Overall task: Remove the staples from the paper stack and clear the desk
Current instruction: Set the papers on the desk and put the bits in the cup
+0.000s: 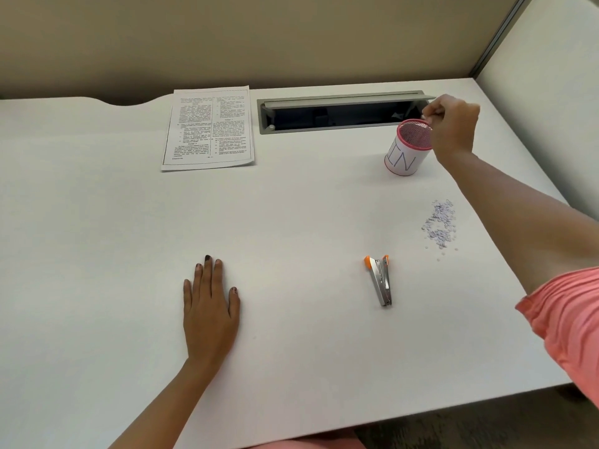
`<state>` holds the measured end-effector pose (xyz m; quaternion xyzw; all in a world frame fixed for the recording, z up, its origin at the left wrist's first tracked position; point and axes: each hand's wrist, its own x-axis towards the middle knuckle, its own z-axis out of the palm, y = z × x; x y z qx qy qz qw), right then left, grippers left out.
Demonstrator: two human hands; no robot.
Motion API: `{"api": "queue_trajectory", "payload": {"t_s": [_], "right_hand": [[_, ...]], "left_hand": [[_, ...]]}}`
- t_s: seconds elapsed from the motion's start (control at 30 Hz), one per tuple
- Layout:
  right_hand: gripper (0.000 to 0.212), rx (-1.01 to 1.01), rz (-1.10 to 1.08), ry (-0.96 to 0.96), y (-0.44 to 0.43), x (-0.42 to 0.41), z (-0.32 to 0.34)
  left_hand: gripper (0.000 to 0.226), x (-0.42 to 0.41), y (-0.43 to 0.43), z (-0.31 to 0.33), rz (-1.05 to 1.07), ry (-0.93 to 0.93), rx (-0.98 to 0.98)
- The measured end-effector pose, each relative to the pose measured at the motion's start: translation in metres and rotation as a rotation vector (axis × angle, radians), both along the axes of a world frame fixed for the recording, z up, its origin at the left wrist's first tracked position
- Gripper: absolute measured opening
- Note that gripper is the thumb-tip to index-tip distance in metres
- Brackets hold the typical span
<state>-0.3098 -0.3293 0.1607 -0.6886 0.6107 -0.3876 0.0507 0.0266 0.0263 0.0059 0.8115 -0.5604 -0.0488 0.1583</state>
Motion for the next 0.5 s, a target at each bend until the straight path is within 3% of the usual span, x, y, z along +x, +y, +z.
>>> {"api": "queue_trajectory", "payload": {"t_s": [0.17,0.5], "right_hand": [[0.025,0.034,0.016,0.008,-0.003,-0.003,0.008],[0.038,0.150,-0.033,-0.037,-0.017,-0.003,0.014]], "left_hand": [[0.061,0.000,0.000,0.000,0.004,0.011,0.003],[0.060,0.000,0.001,0.001,0.000,0.012,-0.003]]}}
